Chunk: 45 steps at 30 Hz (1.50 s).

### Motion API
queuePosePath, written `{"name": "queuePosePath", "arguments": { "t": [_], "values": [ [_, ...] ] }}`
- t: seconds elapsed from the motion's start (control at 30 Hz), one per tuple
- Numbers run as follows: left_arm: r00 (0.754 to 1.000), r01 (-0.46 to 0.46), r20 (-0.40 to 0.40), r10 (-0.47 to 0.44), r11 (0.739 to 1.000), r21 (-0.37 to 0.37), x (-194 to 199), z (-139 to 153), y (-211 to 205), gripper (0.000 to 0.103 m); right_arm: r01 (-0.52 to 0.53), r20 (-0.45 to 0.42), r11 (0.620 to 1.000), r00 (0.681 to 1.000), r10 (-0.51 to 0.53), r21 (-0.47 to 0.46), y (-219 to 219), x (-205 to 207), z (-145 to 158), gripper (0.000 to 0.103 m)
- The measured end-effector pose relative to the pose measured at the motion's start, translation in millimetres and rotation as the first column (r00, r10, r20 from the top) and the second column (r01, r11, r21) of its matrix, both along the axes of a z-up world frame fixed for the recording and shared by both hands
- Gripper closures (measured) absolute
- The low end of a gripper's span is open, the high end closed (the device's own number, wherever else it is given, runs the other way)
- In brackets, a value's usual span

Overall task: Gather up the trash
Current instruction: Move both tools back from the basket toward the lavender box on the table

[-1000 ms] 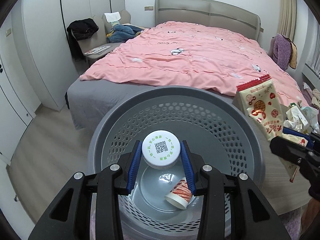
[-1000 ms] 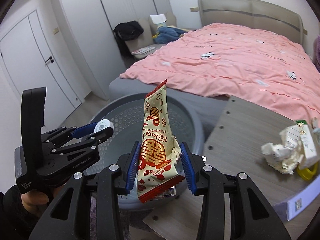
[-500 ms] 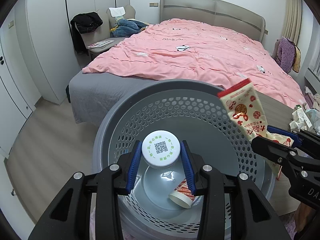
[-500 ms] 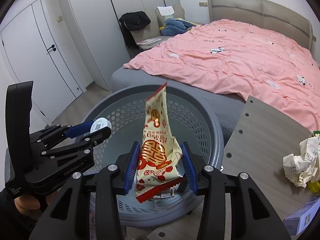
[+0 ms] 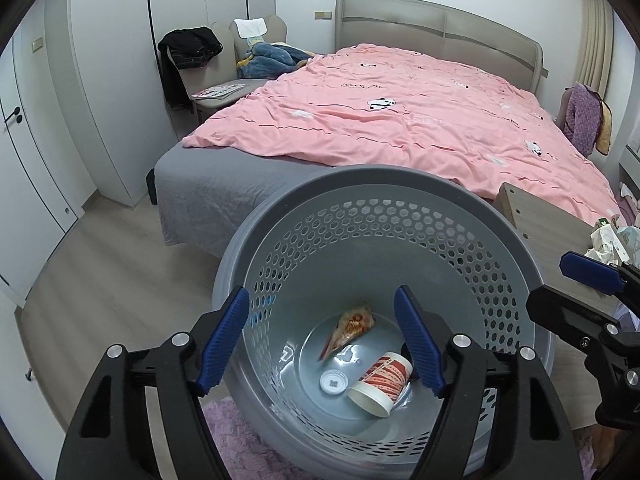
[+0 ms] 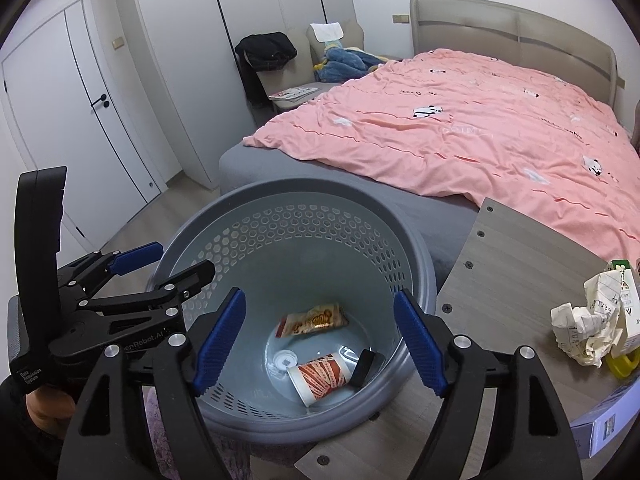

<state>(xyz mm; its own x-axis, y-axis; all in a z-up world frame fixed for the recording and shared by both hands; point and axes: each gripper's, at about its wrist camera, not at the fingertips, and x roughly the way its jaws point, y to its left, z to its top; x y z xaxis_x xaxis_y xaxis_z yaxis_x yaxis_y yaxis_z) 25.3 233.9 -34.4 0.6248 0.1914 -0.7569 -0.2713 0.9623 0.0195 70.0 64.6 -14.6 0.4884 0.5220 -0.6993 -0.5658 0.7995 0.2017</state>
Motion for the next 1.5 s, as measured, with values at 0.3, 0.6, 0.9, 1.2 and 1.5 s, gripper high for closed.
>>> {"name": "queuePosePath", "arguments": {
  "t": [0.3, 0.6, 0.9, 1.2, 1.5],
  "values": [
    [1.0, -0.013, 0.011, 0.013, 1.0, 0.003, -6, 5, 2, 0.029, 0.01, 0.007, 1.0, 1.0, -0.01, 0.003, -3, -5, 2, 0.028],
    [1.0, -0.011, 0.014, 0.011, 1.0, 0.006, -11, 8, -1, 0.027, 0.026, 0.008, 1.0, 1.0, -0.026, 0.012, -10, -9, 2, 0.026],
    [1.0, 0.008, 0.01, -0.008, 1.0, 0.004, -12, 9, -12, 0.025, 0.063, 0.006, 0.998, 0.998, -0.063, 0.015, -28, -14, 2, 0.021],
    [0.998, 0.058, 0.008, -0.058, 0.998, -0.001, -9, 9, -37, 0.025, 0.16, 0.011, 0.987, 0.987, -0.161, 0.026, -76, -20, 6, 0.017],
    [0.991, 0.136, 0.002, -0.136, 0.99, -0.021, 5, 11, -83, 0.025, 0.293, 0.036, 0.956, 0.955, -0.294, 0.026, -148, -26, 14, 0.016]
  ]
}}
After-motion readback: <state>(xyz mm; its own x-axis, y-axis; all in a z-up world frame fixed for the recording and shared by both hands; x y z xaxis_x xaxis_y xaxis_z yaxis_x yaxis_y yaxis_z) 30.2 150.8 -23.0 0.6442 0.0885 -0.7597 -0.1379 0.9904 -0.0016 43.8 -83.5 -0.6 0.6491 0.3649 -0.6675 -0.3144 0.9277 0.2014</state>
